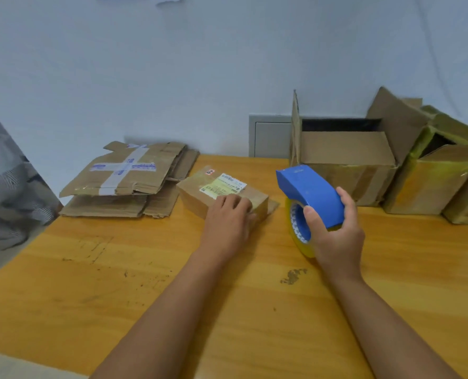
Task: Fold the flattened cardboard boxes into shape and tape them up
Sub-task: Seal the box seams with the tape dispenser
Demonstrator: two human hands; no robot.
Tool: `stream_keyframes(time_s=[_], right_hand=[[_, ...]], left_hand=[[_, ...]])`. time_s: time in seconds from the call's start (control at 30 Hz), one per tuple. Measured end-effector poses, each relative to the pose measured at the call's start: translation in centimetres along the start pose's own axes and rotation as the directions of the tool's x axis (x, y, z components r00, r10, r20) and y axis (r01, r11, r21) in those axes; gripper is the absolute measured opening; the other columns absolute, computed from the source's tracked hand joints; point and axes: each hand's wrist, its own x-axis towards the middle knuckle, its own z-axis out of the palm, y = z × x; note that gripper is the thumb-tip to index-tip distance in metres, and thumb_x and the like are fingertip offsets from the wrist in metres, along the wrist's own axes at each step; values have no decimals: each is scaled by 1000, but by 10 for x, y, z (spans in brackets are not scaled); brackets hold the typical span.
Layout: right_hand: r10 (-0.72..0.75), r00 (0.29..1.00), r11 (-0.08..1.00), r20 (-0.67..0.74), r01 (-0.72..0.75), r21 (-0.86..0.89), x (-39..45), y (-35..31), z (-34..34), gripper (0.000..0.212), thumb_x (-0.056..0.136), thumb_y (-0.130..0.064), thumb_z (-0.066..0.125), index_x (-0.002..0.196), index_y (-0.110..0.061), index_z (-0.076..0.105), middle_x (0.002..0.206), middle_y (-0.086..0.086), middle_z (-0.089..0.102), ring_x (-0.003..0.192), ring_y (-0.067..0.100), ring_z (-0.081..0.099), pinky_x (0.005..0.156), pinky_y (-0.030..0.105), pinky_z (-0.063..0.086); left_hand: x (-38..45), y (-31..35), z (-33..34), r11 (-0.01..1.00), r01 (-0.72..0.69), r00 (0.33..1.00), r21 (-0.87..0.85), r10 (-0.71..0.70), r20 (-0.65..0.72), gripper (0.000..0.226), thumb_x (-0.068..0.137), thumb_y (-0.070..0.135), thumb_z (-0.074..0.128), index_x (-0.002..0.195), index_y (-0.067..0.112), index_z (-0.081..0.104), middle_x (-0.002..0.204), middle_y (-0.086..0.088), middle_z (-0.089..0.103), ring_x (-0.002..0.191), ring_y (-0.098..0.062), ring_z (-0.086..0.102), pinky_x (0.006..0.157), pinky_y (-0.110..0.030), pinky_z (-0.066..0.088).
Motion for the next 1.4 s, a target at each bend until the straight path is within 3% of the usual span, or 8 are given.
stream_keyframes(time_s=[0.17, 0.23, 0.37, 0.6, 1.03, 1.2, 1.3, 1.4], right_hand=[[5, 1000, 1000, 7, -5, 25, 2, 1, 0, 86, 74, -66, 60, 146, -22, 45, 123, -13, 53, 101, -21, 50, 74, 2, 41], [12, 1000, 1000, 3, -12, 25, 1, 0, 1, 86, 74, -67, 60, 146, -23, 45, 121, -16, 53, 100, -21, 50, 74, 6, 42], [12, 1000, 999, -8, -11, 34, -1, -1, 0, 85, 74, -67, 60, 145, -23, 45, 116, -26, 51, 100, -21, 49, 76, 6, 41], [16, 1000, 999, -7, -16, 48, -2, -1, -2, 83, 74, -66, 60, 144, -24, 46, 114, -38, 46, 100, -20, 50, 75, 8, 42], [21, 1000, 999, -5, -21, 32, -3, 2, -3, 81, 75, -67, 60, 144, -28, 44, 119, -22, 51, 106, -15, 50, 79, 20, 48], [20, 1000, 999, -13, -19, 44, -3, -1, -2, 83, 73, -67, 59, 144, -25, 45, 115, -36, 47, 104, -18, 50, 76, 8, 42], [21, 1000, 999, -10, -21, 36, -4, -3, -1, 84, 74, -66, 60, 144, -24, 45, 117, -30, 48, 105, -18, 49, 79, 13, 44], [24, 1000, 999, -6, -24, 42, -6, -5, -1, 85, 73, -67, 59, 145, -23, 45, 118, -33, 47, 105, -16, 50, 81, 15, 46]], left_hand=[[-3, -12, -15, 999, -14, 978, -42, 22, 209, 58, 89, 11, 57, 143, 25, 44, 137, -2, 46, 123, -25, 43, 101, -32, 33], [0, -7, -17, 998, 53, 980, -42, -44, 195, 40, 93, 36, 55, 130, 24, 52, 132, 0, 47, 119, -22, 46, 100, -35, 40], [16, 16, -4, 971, 152, 983, 183, -167, 73, 62, 90, 72, 44, 109, 14, 50, 111, -3, 53, 103, -23, 49, 88, -33, 40], [13, 10, -13, 955, 185, 955, 233, -230, 186, 60, 92, 39, 53, 145, 20, 32, 135, -11, 43, 123, -32, 44, 102, -41, 36], [11, -19, -21, 956, 107, 959, 273, -172, 227, 49, 94, 31, 53, 141, 29, 39, 145, -6, 40, 131, -31, 36, 108, -44, 28], [7, -21, -26, 971, 123, 946, 205, -177, 270, 56, 89, 55, 52, 129, 17, 44, 138, -9, 45, 125, -29, 42, 105, -40, 35], [12, 13, -13, 901, 336, 901, 275, -392, 184, 105, 75, 93, 22, 136, 11, 43, 140, -16, 46, 133, -39, 39, 115, -50, 26], [21, 32, -2, 872, 385, 891, 302, -437, 127, 97, 82, 86, 29, 139, 9, 41, 142, -20, 45, 137, -43, 33, 118, -51, 16]])
